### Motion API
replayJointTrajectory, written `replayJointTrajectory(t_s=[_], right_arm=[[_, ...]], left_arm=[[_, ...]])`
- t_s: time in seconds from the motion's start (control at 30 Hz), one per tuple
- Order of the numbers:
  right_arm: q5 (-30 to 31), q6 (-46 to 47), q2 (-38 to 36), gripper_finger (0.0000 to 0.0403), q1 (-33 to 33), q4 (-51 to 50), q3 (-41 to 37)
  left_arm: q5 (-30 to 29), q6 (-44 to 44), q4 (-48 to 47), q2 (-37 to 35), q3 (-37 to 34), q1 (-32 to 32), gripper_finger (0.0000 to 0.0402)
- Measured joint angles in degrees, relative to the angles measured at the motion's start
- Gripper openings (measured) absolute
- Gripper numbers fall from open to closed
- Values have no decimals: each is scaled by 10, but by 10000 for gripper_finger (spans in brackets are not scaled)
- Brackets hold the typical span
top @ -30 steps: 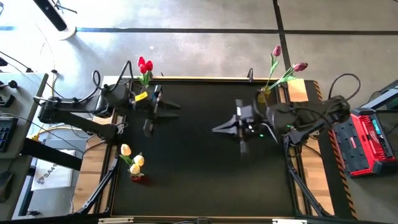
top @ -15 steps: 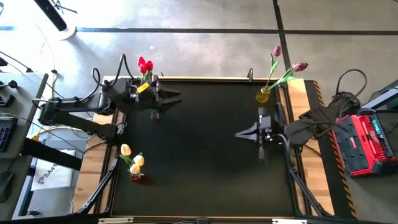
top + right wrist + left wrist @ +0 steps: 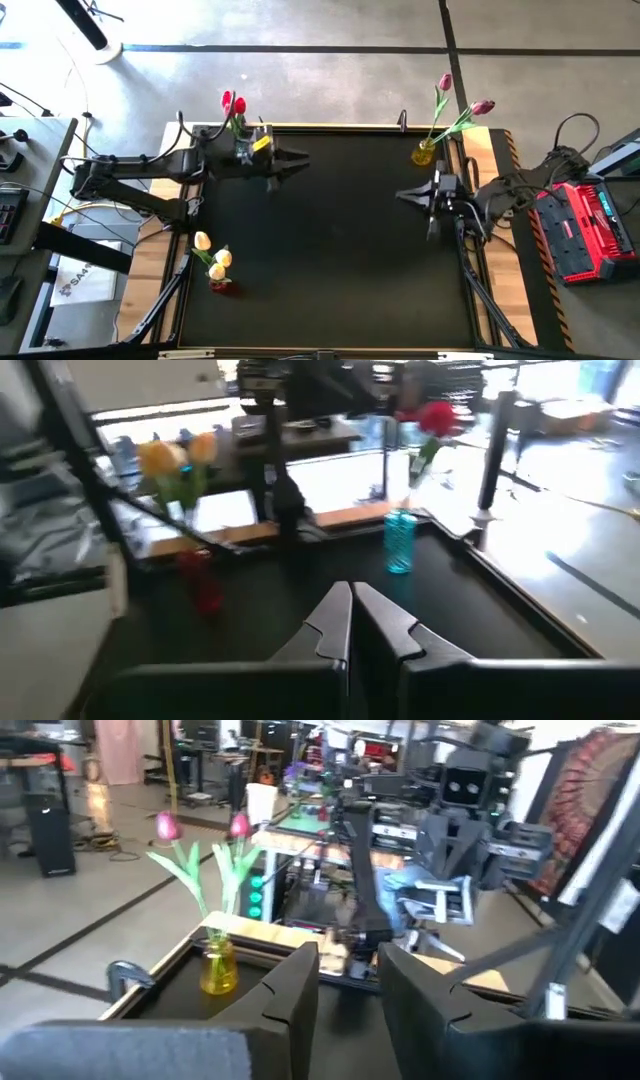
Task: Sort flowers into vase by color
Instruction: Return to Home Position
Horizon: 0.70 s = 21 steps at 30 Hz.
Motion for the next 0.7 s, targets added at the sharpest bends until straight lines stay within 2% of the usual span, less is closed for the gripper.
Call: replayJointTrajectory(t_s=[0.13,0.37,0.53,0.7], right_arm=[[21,21,-20,0,-19,8,-17],[23,-40,-80,0,-51,-24,-18],[-11,-60,-126,0,-74,-82,-18],[-67,-106,-153,0,-80,-82,-18]], left_arm=[[35,-13,15,8,0,41,74],[109,1,27,8,-1,116,19],[165,10,26,8,-24,134,4],[174,22,84,9,-82,127,1]])
